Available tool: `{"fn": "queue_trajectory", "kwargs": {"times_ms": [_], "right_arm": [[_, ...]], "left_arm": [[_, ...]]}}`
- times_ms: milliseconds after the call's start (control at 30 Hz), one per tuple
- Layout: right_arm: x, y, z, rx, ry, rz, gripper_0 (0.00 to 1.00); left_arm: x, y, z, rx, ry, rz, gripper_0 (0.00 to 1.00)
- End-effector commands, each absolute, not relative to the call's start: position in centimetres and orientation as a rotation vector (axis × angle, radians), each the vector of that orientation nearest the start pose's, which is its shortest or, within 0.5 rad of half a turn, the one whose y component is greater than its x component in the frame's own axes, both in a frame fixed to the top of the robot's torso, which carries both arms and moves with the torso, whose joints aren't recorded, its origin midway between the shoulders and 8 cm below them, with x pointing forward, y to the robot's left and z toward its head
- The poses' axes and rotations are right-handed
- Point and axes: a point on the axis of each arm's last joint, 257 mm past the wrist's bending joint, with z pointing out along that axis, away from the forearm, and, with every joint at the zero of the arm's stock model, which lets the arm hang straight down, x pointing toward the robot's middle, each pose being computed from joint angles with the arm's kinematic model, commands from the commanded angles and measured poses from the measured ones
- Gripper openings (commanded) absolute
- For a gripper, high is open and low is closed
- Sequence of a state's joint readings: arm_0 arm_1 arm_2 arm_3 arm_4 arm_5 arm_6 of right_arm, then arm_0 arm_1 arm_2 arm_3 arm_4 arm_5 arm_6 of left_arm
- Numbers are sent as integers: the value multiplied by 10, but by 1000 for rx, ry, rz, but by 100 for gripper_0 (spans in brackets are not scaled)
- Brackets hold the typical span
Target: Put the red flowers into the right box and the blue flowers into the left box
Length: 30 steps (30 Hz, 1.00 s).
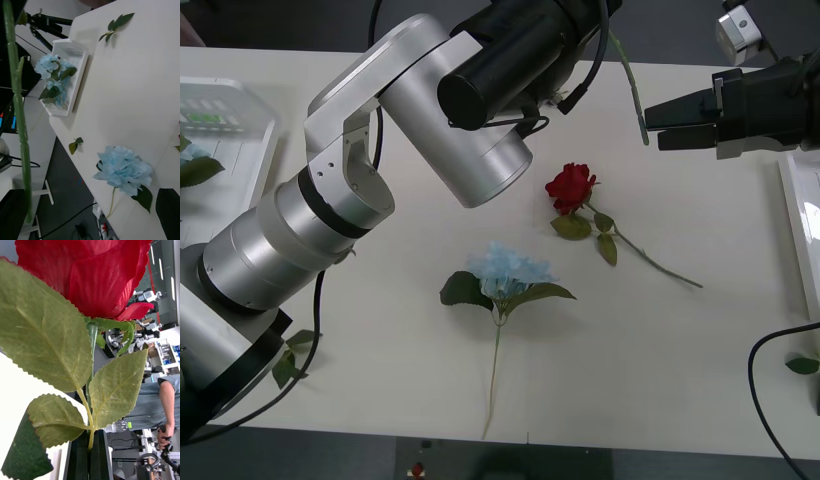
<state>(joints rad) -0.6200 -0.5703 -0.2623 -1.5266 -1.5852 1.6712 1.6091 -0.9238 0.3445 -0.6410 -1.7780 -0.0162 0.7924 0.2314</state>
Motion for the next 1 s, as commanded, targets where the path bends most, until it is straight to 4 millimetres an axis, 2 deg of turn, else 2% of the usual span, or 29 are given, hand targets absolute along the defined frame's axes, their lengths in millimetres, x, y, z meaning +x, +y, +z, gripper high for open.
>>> {"fn": "queue_trajectory", "kwargs": {"times_ms": [33, 200, 467, 833, 867, 900, 967, 1000], "right_arm": [[448, -130, -21, -663, 2071, 1329, 100], [441, -120, -17, -693, 2038, 1377, 100], [441, -101, -4, -716, 1986, 1417, 100], [446, -90, 19, -721, 1935, 1426, 100], [446, -90, 19, -721, 1935, 1426, 83], [446, -90, 19, -719, 1935, 1427, 62], [446, -90, 19, -717, 1938, 1429, 10], [446, -90, 19, -716, 1937, 1429, 0]], "left_arm": [[537, -108, 90, -339, 1602, -1312, 0], [532, -112, 89, -349, 1602, -1338, 0], [532, -112, 90, -366, 1601, -1357, 0], [526, -115, 96, -380, 1590, -1396, 0], [526, -115, 96, -382, 1591, -1395, 0], [526, -115, 96, -381, 1589, -1396, 0], [526, -115, 96, -382, 1589, -1394, 0], [526, -115, 97, -382, 1587, -1395, 0]]}}
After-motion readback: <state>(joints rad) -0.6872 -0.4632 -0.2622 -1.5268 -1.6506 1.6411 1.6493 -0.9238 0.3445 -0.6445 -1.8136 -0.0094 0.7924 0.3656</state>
